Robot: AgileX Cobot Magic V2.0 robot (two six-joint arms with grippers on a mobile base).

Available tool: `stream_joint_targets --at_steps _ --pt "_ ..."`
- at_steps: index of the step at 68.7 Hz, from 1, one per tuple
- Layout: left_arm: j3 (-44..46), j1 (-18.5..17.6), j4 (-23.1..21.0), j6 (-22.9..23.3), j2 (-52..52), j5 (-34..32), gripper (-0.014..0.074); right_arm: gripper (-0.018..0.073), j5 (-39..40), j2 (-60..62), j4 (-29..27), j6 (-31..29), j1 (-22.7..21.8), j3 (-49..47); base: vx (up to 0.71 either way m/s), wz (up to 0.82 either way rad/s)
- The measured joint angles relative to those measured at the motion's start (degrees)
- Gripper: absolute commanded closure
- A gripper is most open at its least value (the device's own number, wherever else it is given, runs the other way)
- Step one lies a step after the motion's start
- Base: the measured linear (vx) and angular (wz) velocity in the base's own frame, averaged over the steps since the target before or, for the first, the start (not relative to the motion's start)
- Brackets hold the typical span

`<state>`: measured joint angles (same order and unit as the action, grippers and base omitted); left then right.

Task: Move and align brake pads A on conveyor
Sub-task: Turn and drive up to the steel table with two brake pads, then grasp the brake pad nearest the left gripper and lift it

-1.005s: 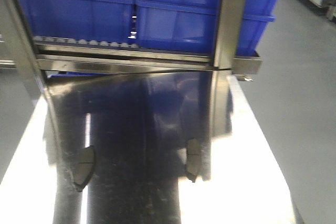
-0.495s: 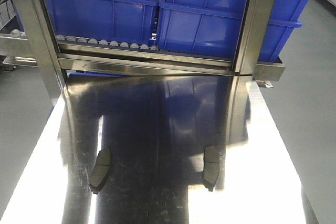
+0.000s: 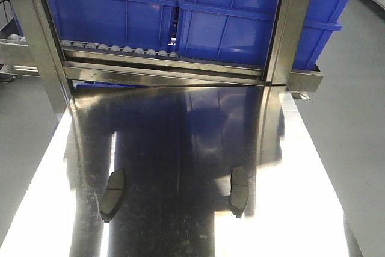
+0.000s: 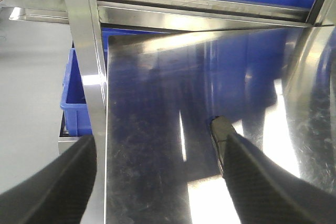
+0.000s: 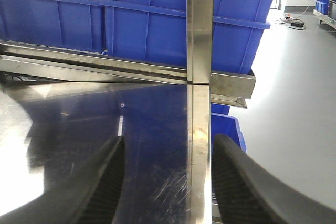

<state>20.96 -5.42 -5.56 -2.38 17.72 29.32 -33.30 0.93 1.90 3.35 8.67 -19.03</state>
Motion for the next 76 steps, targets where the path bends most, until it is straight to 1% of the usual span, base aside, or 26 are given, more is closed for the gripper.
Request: stream_joint_targets --at_steps 37,48,57,70,76 --pt "0.00 0.00 0.00 0.00 0.00 0.00 0.0094 0.0199 0.00 0.00 0.00 0.00 0.00 0.00 0.00 0.00" --pt "1.41 0.00 0.00 2.38 1.55 1.13 0.0094 0.0199 0.00 0.00 0.00 0.00 0.00 0.00 0.00 0.00" --pt "7.77 0.00 0.05 2.88 9.99 6.44 0.0094 0.0199 0.00 0.00 0.00 0.00 0.00 0.00 0.00 0.00" --pt "17.54 0.00 0.10 2.77 27.12 14.49 0.0094 0.0199 0.00 0.00 0.00 0.00 0.00 0.00 0.00 0.00" --pt "20.99 0.00 0.16 2.77 35.23 16.66 0.0094 0.0199 0.00 0.00 0.00 0.00 0.00 0.00 0.00 0.00"
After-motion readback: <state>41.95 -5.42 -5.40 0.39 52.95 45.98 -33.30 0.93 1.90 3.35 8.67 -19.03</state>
